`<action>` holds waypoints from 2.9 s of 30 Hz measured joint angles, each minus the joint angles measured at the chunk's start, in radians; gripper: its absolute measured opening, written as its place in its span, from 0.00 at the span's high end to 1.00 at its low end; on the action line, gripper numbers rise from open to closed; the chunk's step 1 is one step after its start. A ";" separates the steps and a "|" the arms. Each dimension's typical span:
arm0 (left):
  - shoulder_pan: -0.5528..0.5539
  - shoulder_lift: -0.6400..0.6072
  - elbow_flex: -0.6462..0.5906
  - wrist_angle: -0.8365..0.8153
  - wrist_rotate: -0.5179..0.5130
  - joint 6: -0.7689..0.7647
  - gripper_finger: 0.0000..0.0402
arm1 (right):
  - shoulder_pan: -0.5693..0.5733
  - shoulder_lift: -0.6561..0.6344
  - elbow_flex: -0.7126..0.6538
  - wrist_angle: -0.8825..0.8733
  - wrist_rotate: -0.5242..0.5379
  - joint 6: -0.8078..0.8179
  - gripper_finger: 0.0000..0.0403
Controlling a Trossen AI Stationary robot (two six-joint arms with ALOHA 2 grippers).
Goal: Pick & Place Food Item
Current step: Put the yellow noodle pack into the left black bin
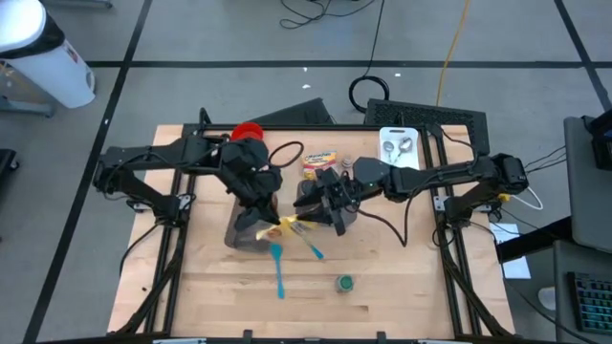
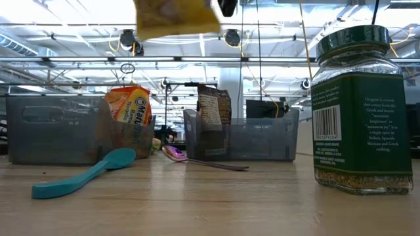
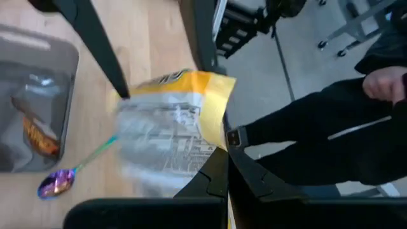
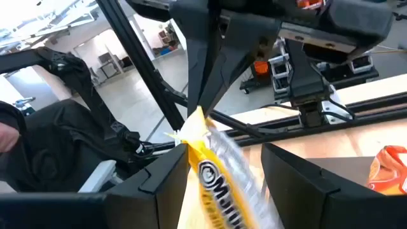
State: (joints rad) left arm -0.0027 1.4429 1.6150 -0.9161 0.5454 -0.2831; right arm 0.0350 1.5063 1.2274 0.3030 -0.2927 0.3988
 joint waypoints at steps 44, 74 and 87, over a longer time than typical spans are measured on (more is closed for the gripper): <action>0.060 0.000 0.001 0.058 0.005 -0.130 0.82 | 0.004 0.000 -0.001 0.026 -0.019 -0.034 1.00; 0.116 -0.002 0.001 -0.052 -0.059 -0.036 0.58 | -0.023 -0.001 -0.001 0.082 0.005 -0.009 1.00; 0.128 -0.002 0.001 -0.053 -0.056 -0.013 0.80 | -0.023 -0.001 -0.001 0.081 0.004 -0.007 1.00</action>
State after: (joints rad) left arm 0.1249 1.4406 1.6157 -0.9691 0.4894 -0.2962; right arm 0.0116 1.5055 1.2263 0.3843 -0.2890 0.3914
